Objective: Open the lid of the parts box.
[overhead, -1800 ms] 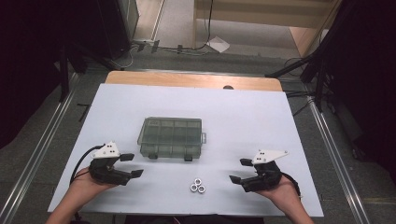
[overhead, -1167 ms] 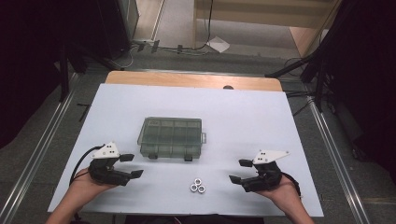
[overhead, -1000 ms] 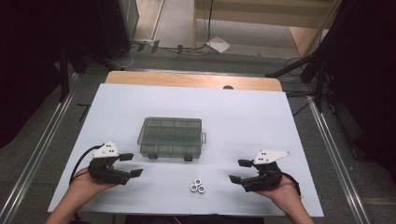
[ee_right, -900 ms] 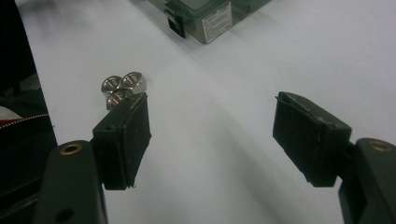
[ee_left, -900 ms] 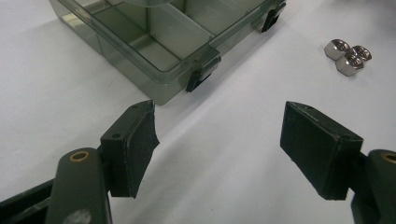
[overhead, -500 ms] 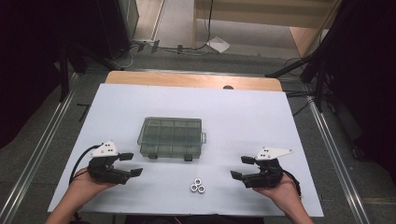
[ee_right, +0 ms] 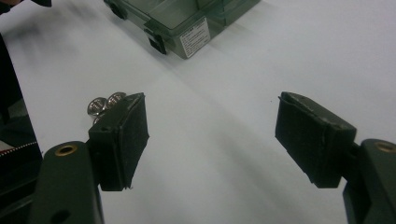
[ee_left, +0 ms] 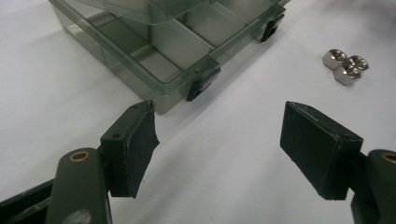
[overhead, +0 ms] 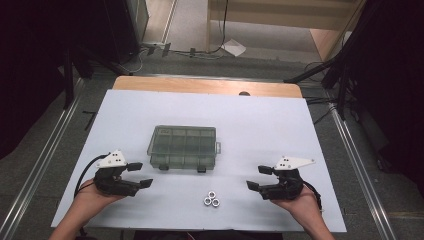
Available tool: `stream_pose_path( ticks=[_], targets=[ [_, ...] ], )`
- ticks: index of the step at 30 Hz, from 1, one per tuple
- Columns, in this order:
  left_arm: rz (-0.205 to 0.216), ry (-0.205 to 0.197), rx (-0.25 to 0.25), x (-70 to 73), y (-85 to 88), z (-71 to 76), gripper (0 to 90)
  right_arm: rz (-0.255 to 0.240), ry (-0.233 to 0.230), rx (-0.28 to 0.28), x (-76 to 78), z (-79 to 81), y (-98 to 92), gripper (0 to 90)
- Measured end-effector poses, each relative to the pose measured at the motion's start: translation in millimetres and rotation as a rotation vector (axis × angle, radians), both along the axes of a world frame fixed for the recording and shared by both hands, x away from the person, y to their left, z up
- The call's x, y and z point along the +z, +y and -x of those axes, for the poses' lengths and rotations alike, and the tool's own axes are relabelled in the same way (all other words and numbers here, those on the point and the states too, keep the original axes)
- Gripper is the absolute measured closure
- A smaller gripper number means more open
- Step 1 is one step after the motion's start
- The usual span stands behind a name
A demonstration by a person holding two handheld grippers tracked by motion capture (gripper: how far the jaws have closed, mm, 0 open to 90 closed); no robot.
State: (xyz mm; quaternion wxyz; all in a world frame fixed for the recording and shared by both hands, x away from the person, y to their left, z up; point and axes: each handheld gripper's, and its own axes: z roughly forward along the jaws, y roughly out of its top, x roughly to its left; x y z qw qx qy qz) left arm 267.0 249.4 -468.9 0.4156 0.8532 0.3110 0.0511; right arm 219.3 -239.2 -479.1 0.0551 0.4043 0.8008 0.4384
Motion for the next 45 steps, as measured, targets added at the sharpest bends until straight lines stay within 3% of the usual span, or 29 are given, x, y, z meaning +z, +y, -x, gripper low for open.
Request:
stream_pose_path(
  ticks=[9,24,27,45],
  targets=[
    [0.024,0.021,0.021,1.5,1.8,-1.7,27.0,-0.006,0.005,-0.003,1.7,-4.8,6.4,27.9],
    [0.034,0.02,0.03,2.6,2.4,-2.0,27.0,0.001,-0.019,0.016,4.3,-13.3,19.7,30.2],
    [0.038,0.016,0.037,3.5,2.2,-1.8,27.0,-0.005,-0.002,0.008,5.7,-17.4,23.6,30.1],
    [0.045,0.034,0.044,3.1,1.1,-3.6,27.0,0.021,-0.04,0.028,5.5,-31.2,49.9,31.2]
  ],
)
